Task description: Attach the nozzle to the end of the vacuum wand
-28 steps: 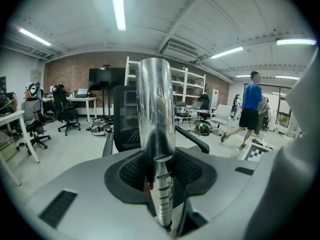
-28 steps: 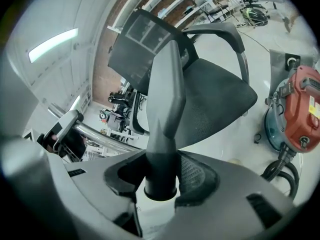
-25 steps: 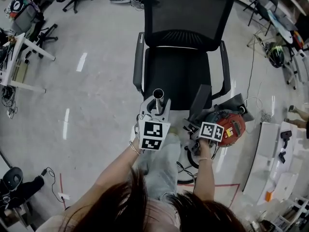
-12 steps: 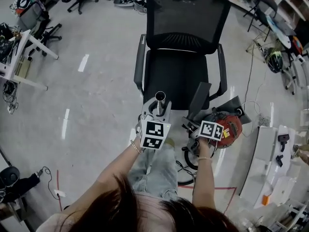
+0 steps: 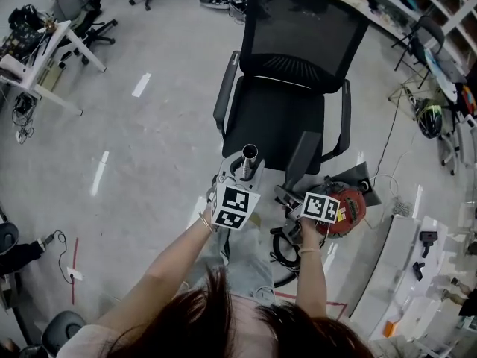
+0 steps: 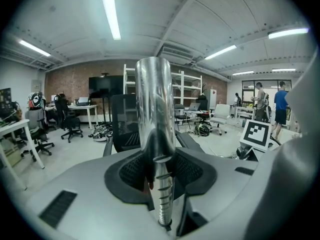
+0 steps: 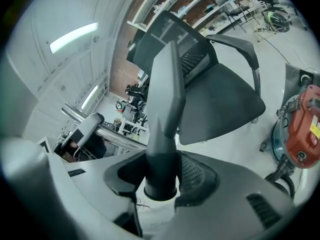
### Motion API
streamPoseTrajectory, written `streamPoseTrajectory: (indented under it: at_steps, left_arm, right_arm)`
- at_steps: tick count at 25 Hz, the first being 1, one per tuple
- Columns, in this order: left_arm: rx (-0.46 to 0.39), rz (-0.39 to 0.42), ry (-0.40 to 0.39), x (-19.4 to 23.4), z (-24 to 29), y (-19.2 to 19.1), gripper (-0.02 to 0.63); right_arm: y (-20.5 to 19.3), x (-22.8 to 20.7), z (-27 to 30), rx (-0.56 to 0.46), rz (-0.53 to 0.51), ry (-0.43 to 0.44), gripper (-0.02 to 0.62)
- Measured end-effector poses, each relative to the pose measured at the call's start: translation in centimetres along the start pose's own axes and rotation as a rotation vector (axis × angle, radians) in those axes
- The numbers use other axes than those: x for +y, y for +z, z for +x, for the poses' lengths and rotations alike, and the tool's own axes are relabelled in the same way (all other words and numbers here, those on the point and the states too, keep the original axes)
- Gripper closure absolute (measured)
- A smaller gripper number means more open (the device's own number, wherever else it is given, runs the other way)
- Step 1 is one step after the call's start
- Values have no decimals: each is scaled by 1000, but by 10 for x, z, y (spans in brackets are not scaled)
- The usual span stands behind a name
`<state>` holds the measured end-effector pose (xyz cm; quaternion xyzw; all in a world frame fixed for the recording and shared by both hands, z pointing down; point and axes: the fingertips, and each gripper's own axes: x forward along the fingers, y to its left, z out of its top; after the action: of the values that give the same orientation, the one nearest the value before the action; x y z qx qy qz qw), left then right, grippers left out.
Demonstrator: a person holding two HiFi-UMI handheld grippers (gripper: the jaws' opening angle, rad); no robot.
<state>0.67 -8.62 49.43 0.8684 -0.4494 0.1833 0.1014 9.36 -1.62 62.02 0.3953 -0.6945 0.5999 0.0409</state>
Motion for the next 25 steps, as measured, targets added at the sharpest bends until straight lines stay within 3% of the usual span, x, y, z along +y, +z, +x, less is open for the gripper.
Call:
streamPoseTrajectory:
  at_steps: [8,25]
  left_arm:
    - [-1,12,0,-18,-28,-4,462]
    - [3,53,-44,-47,-54,-6,462]
  right_arm:
    - [-17,22,-27,-7,-31,36,413]
    - [-11,63,-67,-115,-71,79,413]
